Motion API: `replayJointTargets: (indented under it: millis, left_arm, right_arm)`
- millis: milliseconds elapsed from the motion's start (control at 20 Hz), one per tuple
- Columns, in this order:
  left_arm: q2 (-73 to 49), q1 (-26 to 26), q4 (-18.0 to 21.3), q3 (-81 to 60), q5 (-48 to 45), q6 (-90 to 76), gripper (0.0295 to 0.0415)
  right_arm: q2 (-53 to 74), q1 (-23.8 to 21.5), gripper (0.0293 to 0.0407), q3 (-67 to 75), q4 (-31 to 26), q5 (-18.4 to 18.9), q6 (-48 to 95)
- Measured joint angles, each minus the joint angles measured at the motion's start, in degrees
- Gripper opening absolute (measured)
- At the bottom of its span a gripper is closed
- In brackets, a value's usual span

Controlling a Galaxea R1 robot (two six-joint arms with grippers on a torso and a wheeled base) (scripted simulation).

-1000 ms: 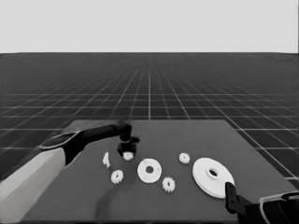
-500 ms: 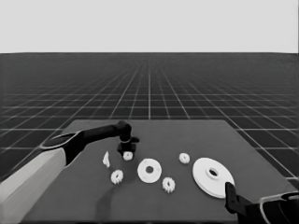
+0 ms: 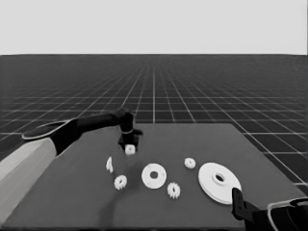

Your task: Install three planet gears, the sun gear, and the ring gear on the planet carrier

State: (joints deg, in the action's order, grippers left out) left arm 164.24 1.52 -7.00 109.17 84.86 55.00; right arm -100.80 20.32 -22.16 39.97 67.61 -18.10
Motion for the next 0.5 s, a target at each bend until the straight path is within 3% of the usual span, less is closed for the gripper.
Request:
replayJointTargets:
  millis: [200,300,500]
  left_arm:
    - [0.0,0.31,0.33,-0.02,0.2,-0.01,0.0312]
    - [6.01,-0.13,-0.86,-3.97,1.29,10.12,0.0312]
    - [10.48,-0.32,-1.21,-3.12,1.73,13.41,0.0312]
  right_arm:
    - [0.0,0.0,0.0385,0.0,0.0,0.0,0.0]
    - [0.0,0.0,0.0385,0.0,0.0,0.0,0.0]
    - [0.0,0.0,0.0385,0.0,0.0,0.0,0.0]
